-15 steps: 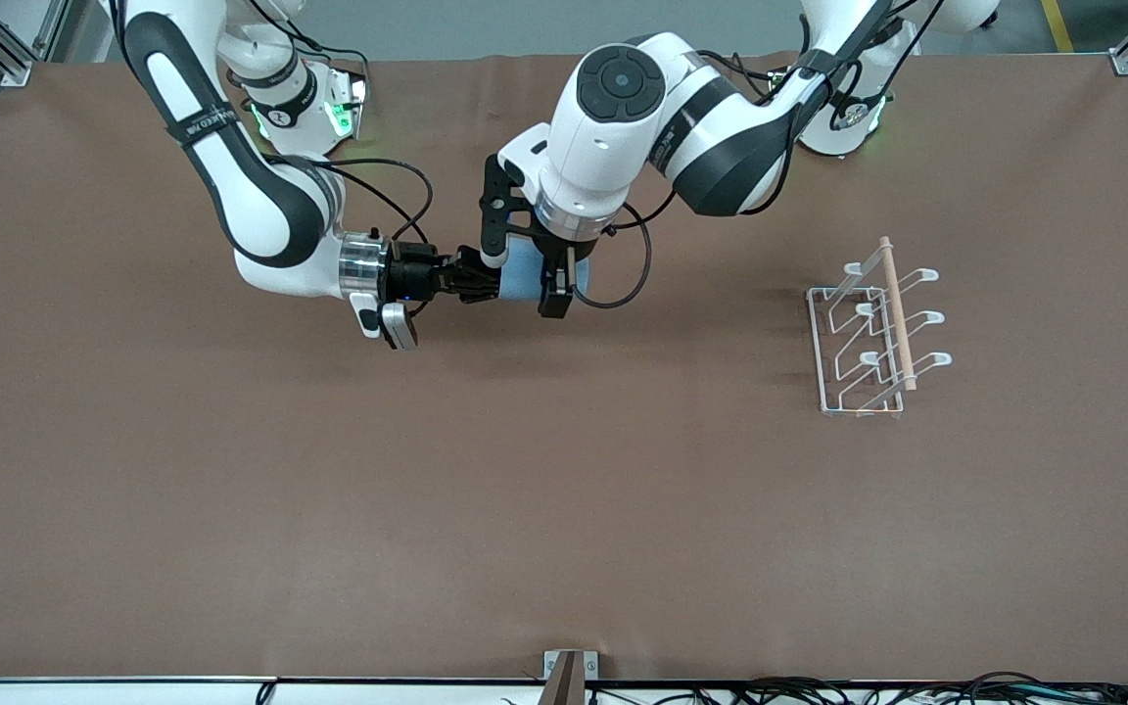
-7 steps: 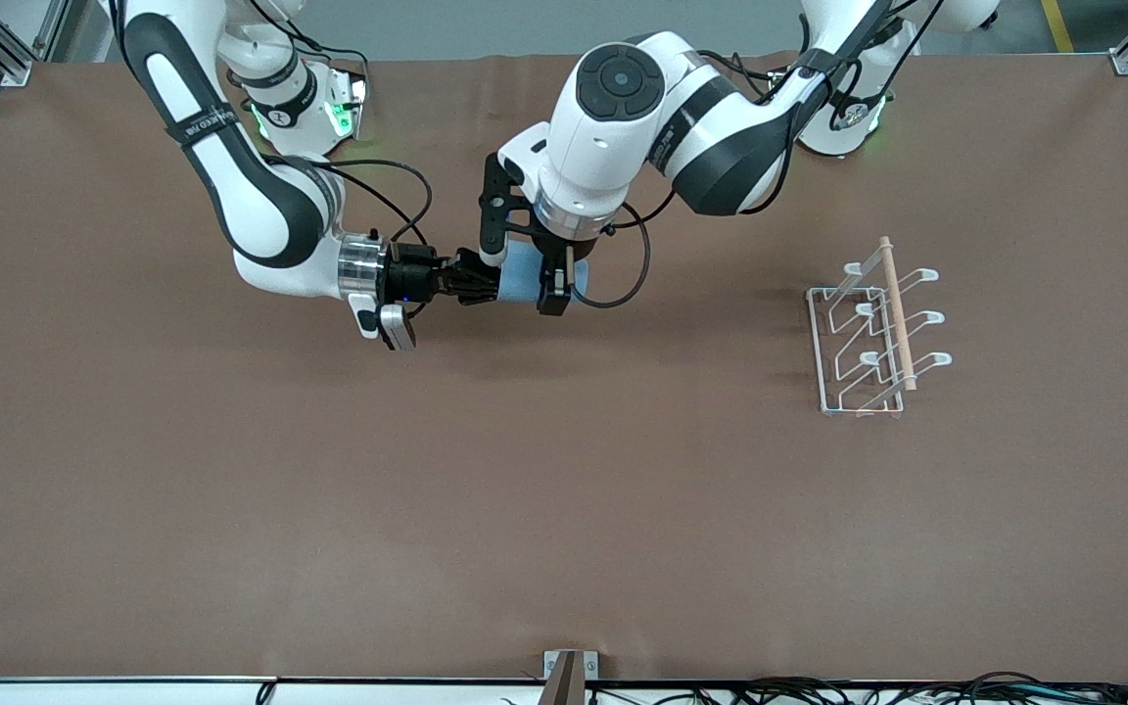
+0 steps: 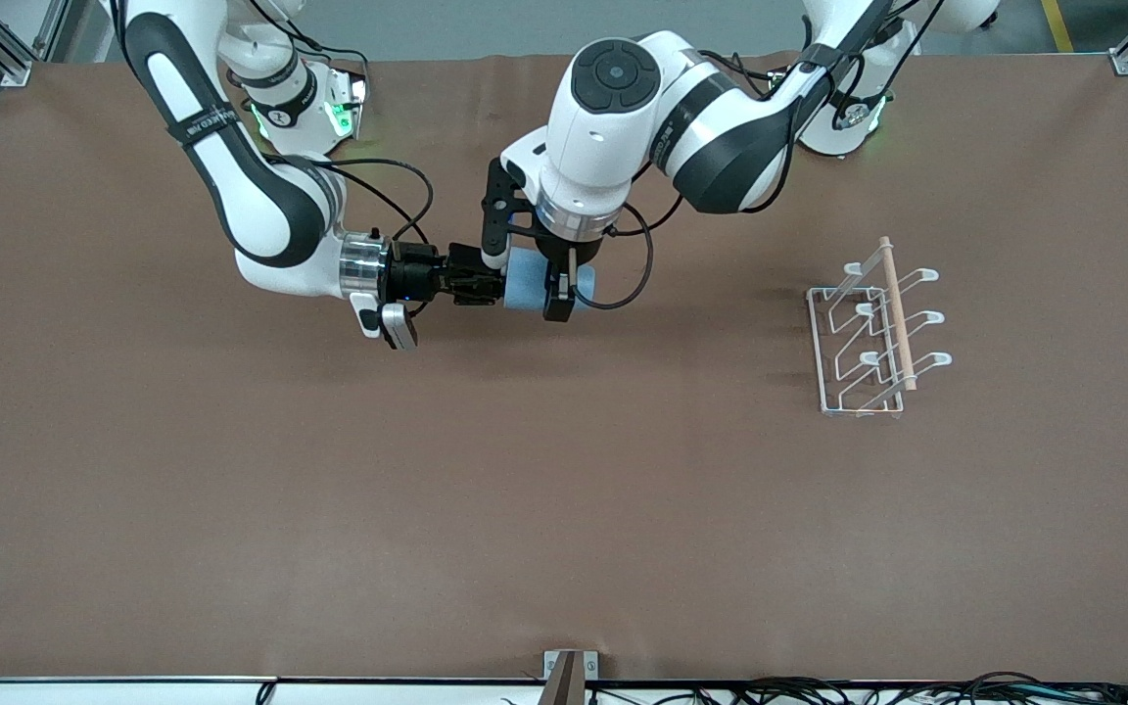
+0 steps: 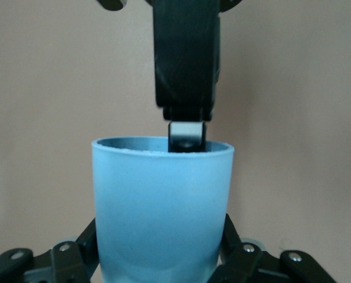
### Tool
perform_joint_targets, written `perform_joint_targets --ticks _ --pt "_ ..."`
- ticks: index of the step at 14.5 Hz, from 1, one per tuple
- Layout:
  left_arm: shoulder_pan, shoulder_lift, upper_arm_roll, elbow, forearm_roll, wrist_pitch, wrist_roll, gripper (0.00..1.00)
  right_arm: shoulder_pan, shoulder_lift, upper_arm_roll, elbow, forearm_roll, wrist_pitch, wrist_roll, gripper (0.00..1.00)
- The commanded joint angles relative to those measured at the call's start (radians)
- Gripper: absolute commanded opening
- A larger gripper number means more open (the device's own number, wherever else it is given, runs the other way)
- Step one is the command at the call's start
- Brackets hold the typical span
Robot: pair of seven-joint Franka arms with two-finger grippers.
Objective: Hang cup on cup holder
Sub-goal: 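Grasp the blue cup rim with the left gripper from above, then carry the cup toward the rack with the left gripper while the right gripper withdraws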
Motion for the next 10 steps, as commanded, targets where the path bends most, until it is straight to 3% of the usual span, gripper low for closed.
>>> perform_joint_targets --ticks 1,6,10 --pt "0.003 -0.030 -0.001 0.004 0.021 -0.037 -0.003 0.01 0.007 -0.008 0.001 -0.015 0.040 -0.004 -0.031 1.00" --pt "0.028 -0.067 0.016 0.001 0.044 -0.208 -0.006 0.00 -0.010 -0.016 0.001 -0.016 0.040 -0.008 -0.019 1.00" --pt "0.037 -0.085 0.013 -0.011 0.207 -0.329 -0.032 0.00 -0.074 -0.048 -0.010 -0.018 -0.037 -0.010 0.041 1.00"
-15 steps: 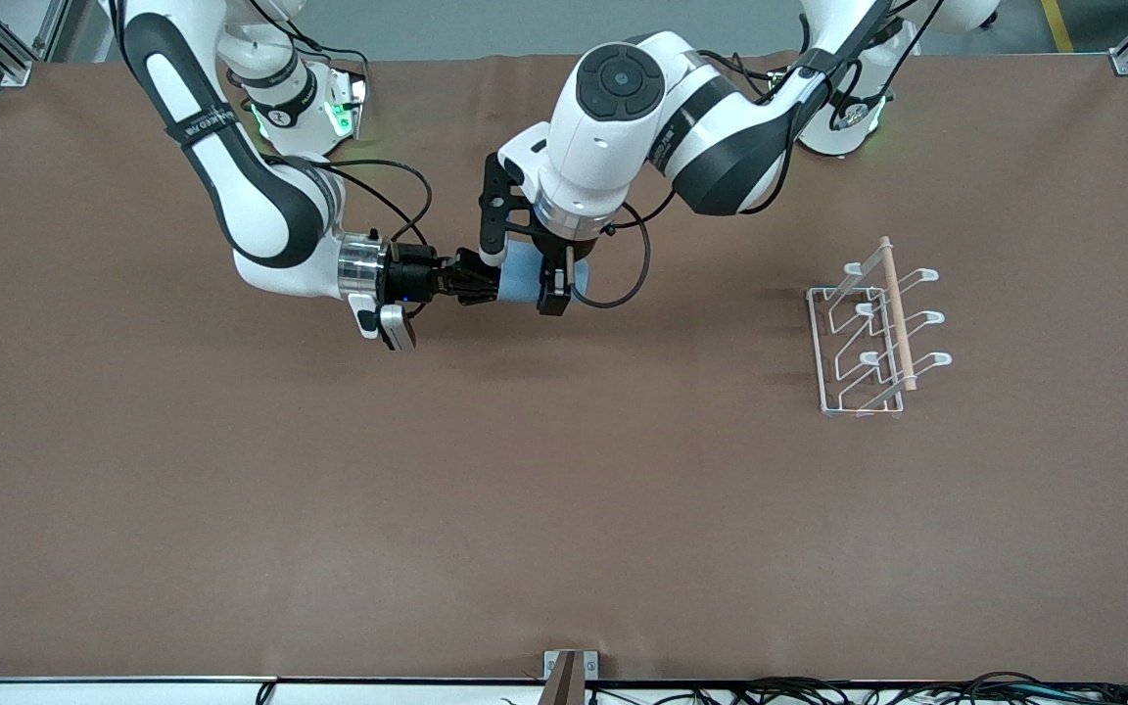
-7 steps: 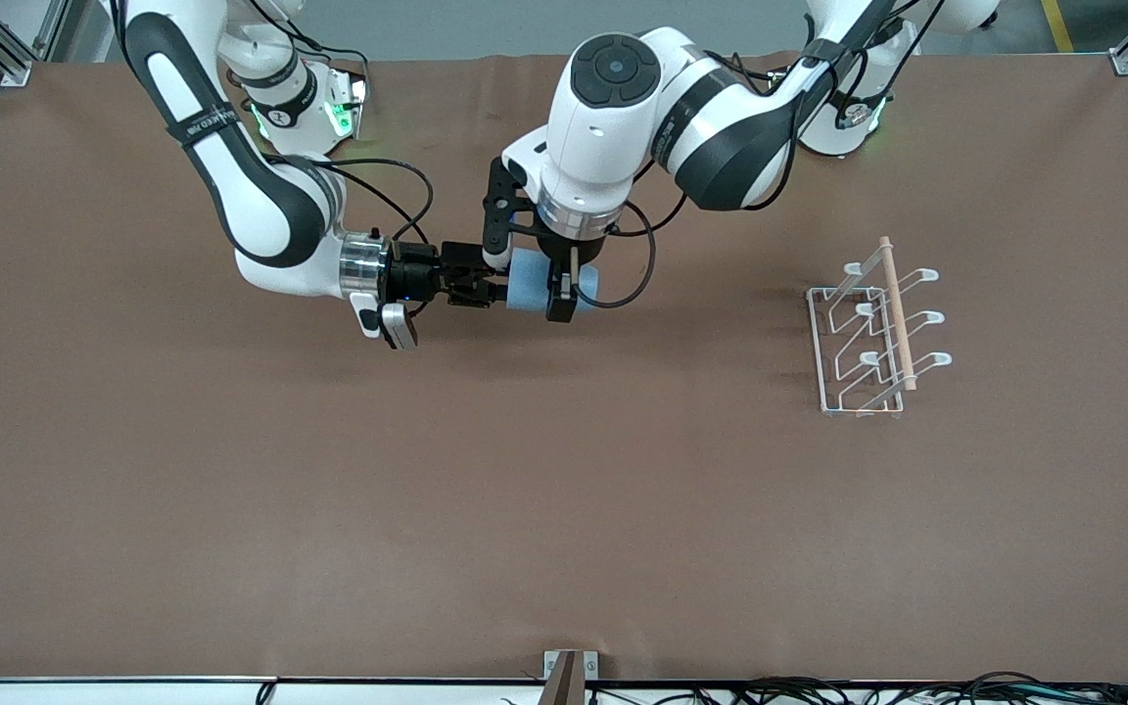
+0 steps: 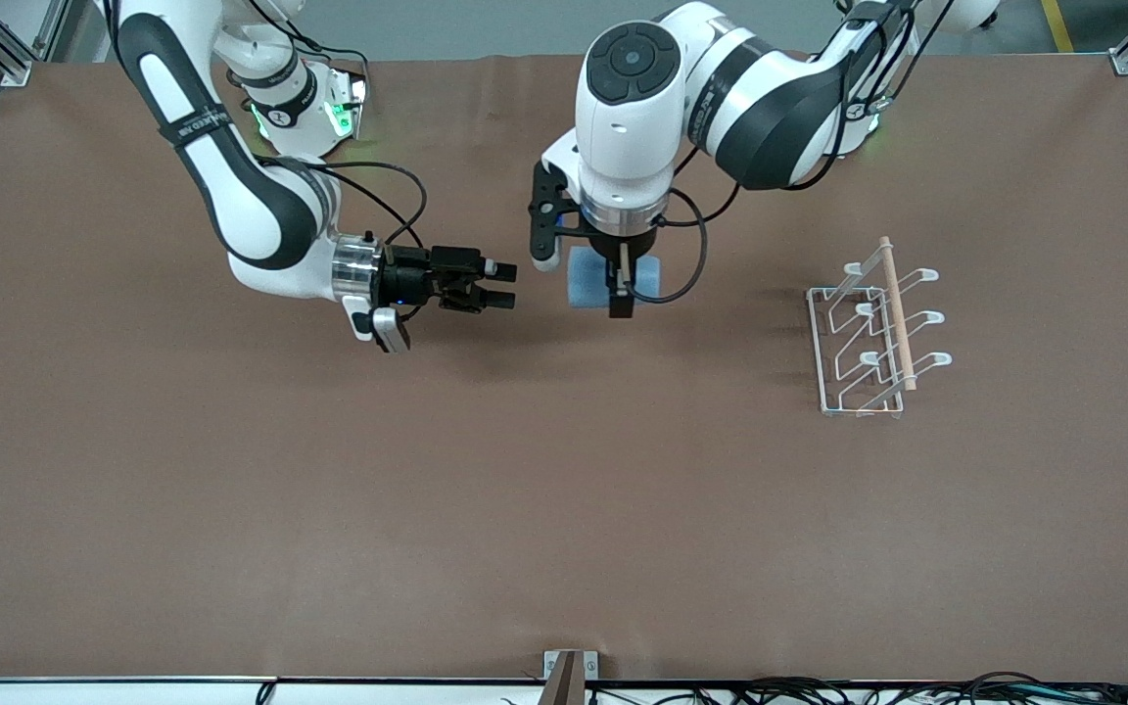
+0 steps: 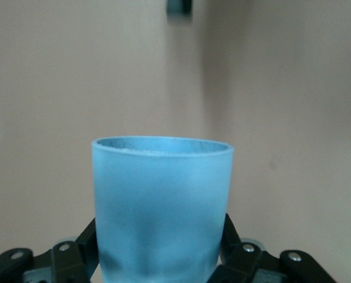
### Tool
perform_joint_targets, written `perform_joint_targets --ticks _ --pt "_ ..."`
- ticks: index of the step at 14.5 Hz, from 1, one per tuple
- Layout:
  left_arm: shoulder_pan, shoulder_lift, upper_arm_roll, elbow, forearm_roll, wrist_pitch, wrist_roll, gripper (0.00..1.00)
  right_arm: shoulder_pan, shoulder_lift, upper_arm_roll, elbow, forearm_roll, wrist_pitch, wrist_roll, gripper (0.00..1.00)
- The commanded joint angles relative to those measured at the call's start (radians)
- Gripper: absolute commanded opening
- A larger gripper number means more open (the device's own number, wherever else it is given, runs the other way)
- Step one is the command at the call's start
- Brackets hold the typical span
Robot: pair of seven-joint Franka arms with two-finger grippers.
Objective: Hang cup on cup holder
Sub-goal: 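Carry the cup toward the rack with the left gripper while the right gripper withdraws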
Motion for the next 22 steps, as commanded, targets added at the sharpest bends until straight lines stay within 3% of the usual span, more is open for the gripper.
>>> perform_joint_targets --ticks 1,3,7,10,12,14,20,22 --pt "0.000 -0.022 -0.002 -0.022 0.099 -0.062 -0.053 0.00 -0.063 -0.044 -0.005 -0.015 -0.094 -0.011 0.056 1.00" --pt "0.000 -0.027 -0.003 -0.065 0.181 -0.092 -0.060 0.00 -0.094 -0.065 -0.027 -0.006 -0.219 -0.012 0.113 1.00" --pt "0.003 -0.033 0.000 -0.088 0.319 -0.270 -0.061 0.00 -0.093 -0.090 -0.142 0.022 -0.453 -0.011 0.140 1.00" --pt "0.011 -0.027 0.003 -0.122 0.405 -0.352 -0.061 0.00 -0.094 -0.116 -0.196 0.086 -0.761 -0.008 0.315 1.00" --pt "0.020 -0.007 0.004 -0.149 0.477 -0.381 -0.061 0.00 -0.092 -0.122 -0.248 0.115 -0.884 -0.012 0.367 1.00" --pt "0.027 0.021 0.006 -0.177 0.563 -0.433 -0.061 0.02 -0.091 -0.148 -0.273 0.141 -1.063 -0.012 0.491 1.00" --pt "0.035 0.116 0.055 -0.214 0.771 -0.455 -0.047 0.02 -0.096 -0.223 -0.308 0.224 -1.757 -0.046 0.843 1.00" --pt "0.037 0.134 0.067 -0.265 0.846 -0.453 -0.026 0.02 -0.093 -0.222 -0.350 0.358 -1.872 -0.172 0.849 1.00"
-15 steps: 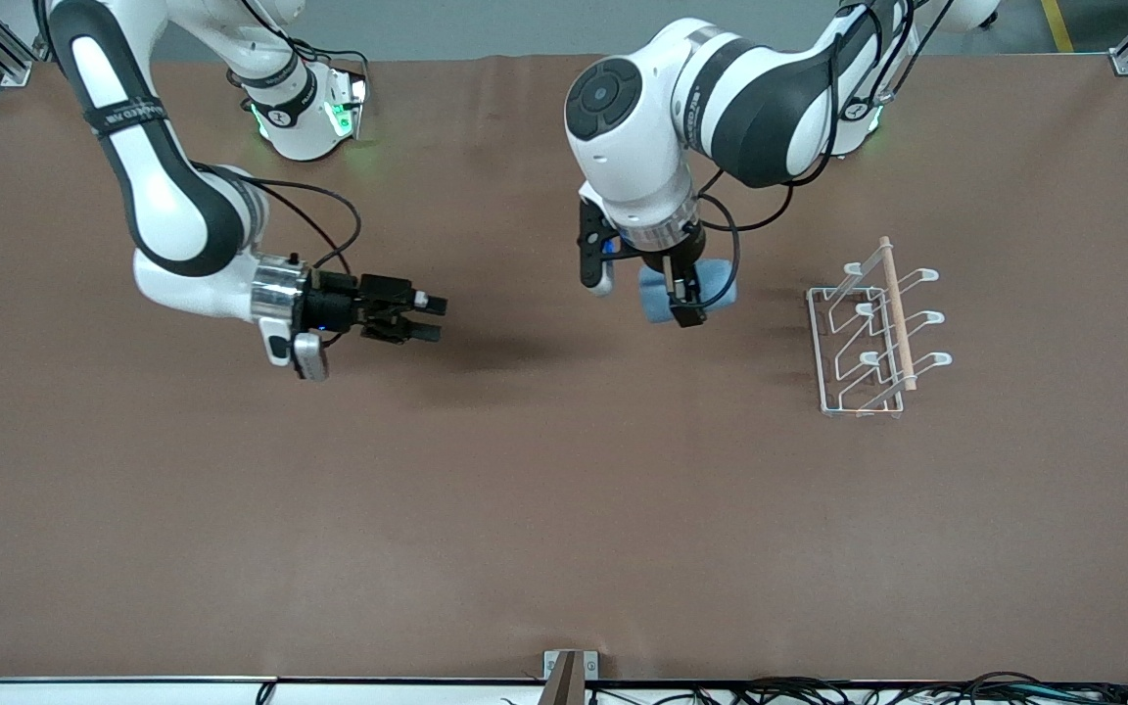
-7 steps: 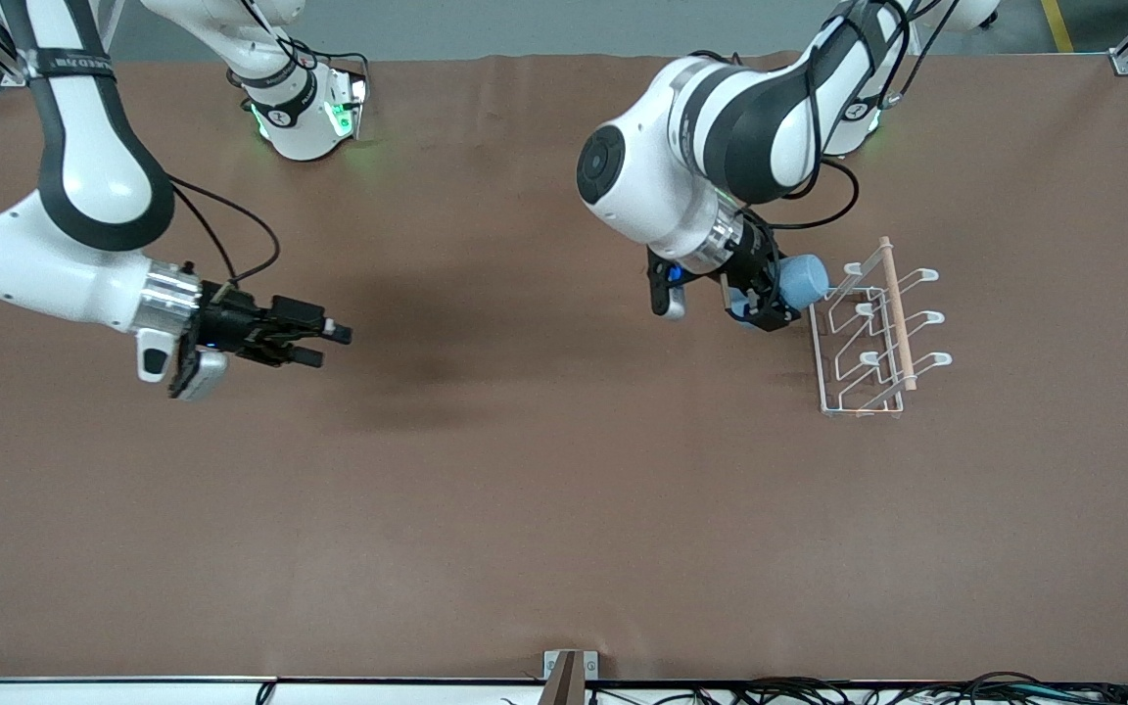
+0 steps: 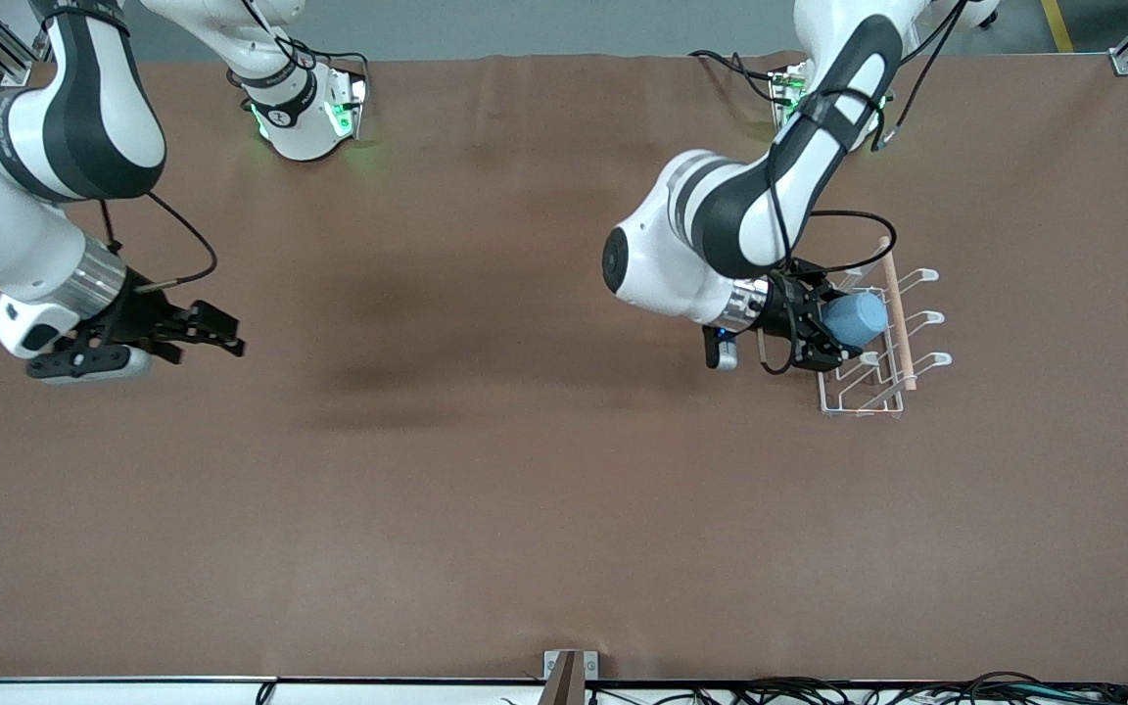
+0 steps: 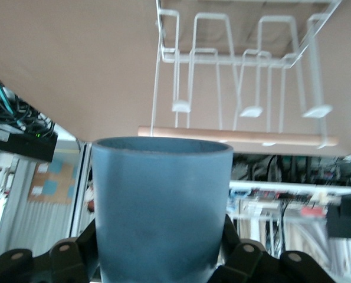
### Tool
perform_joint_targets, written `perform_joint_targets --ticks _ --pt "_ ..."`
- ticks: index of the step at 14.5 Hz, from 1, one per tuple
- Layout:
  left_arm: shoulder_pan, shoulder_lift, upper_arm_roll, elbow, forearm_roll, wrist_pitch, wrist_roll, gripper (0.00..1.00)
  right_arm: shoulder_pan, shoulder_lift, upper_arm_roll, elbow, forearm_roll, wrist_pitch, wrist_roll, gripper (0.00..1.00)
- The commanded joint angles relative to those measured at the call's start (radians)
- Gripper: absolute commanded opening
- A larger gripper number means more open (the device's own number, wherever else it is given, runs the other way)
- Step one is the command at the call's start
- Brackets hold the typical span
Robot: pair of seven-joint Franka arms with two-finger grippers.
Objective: Hang cup on cup holder
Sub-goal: 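Lower the cup onto a rack hook with the left gripper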
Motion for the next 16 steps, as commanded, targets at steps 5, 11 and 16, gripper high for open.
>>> perform_joint_targets --ticks 5,11,16 --pt "-0.005 0.061 0.060 -0.068 0.168 -0.017 0.052 0.03 -0.005 -0.011 -0.106 0.357 -0.167 -0.369 0.028 1.00" --pt "-0.007 0.091 0.083 -0.093 0.192 -0.011 0.046 0.03 0.011 -0.097 -0.206 0.371 -0.077 -0.524 0.035 1.00" --pt "-0.007 0.104 0.083 -0.122 0.221 -0.011 0.033 0.03 0.017 -0.092 -0.200 0.373 -0.059 -0.519 0.036 1.00"
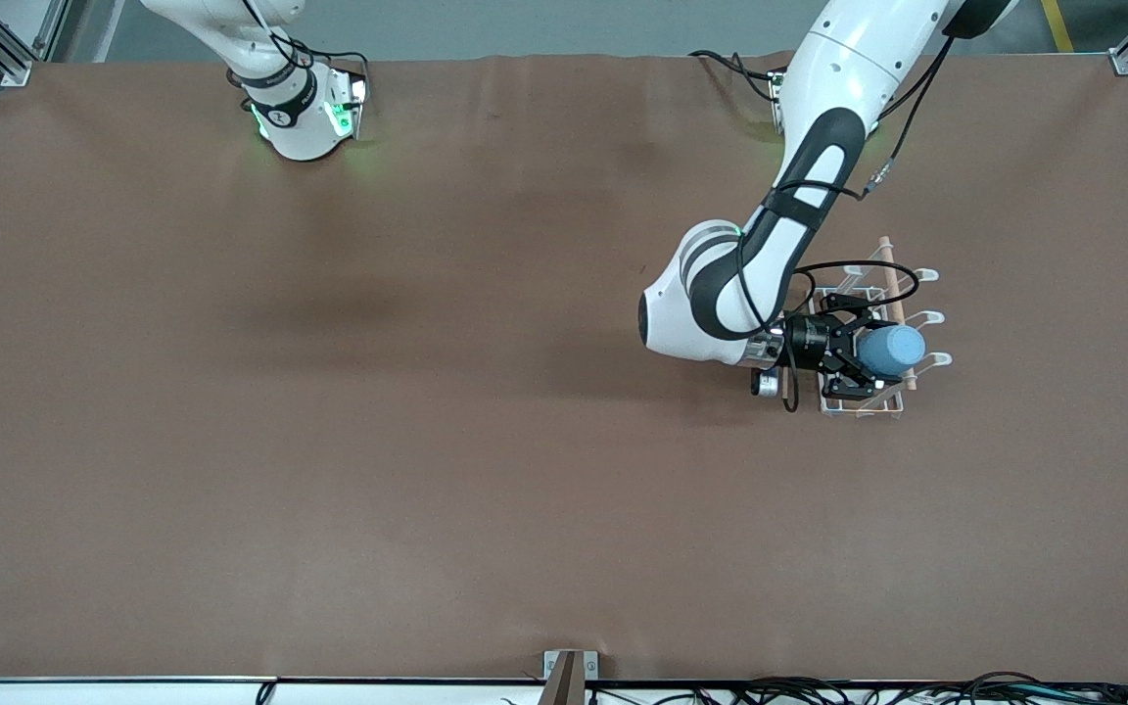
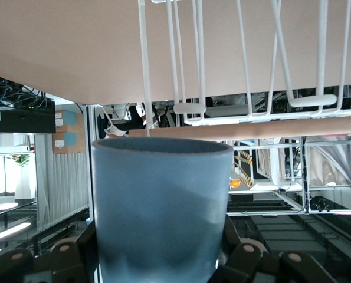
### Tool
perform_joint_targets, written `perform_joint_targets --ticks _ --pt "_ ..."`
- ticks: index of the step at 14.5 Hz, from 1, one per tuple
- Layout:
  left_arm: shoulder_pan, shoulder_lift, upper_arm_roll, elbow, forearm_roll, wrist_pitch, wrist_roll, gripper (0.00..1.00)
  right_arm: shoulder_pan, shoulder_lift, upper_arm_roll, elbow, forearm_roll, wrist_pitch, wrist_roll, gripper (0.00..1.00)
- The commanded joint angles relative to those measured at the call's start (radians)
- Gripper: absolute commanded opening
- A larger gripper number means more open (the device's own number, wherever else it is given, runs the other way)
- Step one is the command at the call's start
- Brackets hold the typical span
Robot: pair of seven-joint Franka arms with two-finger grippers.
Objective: Hang cup on cup holder
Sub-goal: 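Lower the cup onto a rack hook with the left gripper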
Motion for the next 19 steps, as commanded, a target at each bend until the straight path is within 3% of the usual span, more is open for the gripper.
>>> perform_joint_targets --ticks 1,11,19 --pt "-0.004 0.012 0.004 -0.012 0.042 -0.010 -0.008 0.04 0.011 -0.002 0.001 0.000 0.028 -0.006 0.021 1.00" --pt "-0.003 0.053 0.004 -0.035 0.048 -0.010 -0.095 0.06 0.013 0.013 -0.002 0.008 0.024 0.002 0.004 1.00" --pt "0.013 0.049 0.004 -0.038 0.031 -0.010 -0.106 0.15 0.014 0.018 -0.002 0.008 0.024 0.005 0.005 1.00"
